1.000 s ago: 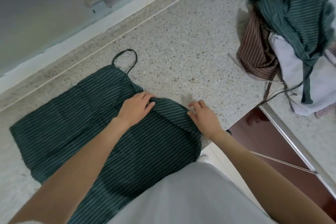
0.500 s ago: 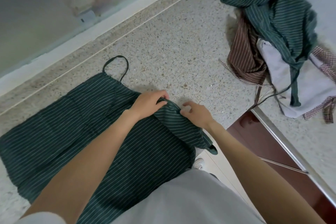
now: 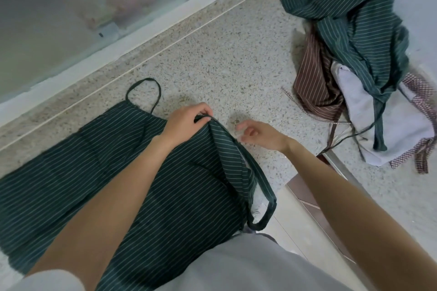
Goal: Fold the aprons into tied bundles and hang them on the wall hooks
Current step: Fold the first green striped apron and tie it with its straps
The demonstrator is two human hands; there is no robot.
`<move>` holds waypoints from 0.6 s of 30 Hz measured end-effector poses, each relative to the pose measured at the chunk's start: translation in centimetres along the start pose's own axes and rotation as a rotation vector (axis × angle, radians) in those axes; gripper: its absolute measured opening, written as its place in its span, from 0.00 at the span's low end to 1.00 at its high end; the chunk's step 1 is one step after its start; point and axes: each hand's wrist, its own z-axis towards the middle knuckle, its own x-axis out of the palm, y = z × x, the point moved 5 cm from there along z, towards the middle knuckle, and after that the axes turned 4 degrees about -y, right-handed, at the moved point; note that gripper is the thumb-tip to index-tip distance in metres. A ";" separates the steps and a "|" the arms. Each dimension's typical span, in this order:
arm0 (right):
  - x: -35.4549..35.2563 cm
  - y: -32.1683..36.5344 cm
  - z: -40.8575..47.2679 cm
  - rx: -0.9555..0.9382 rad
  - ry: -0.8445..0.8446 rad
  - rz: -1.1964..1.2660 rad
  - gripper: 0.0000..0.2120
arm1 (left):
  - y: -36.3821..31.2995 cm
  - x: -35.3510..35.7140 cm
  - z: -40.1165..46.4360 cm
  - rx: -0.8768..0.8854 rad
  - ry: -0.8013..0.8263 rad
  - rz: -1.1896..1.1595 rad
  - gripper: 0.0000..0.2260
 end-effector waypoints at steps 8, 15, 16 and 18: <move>-0.8 -0.4 2.5 0.078 -0.396 -0.033 0.08 | 1.4 0.5 0.2 -0.045 0.041 -0.001 0.07; -6.0 3.4 5.4 -0.106 -0.543 -0.741 0.13 | 3.7 -0.2 0.3 -0.163 -0.182 0.267 0.08; -6.6 4.5 6.3 -0.196 -0.607 -0.880 0.14 | 3.9 -0.3 0.5 -0.168 -0.211 0.299 0.08; -7.0 5.4 7.9 -0.271 -0.655 -1.082 0.17 | 3.9 -0.4 0.7 -0.156 -0.260 0.375 0.08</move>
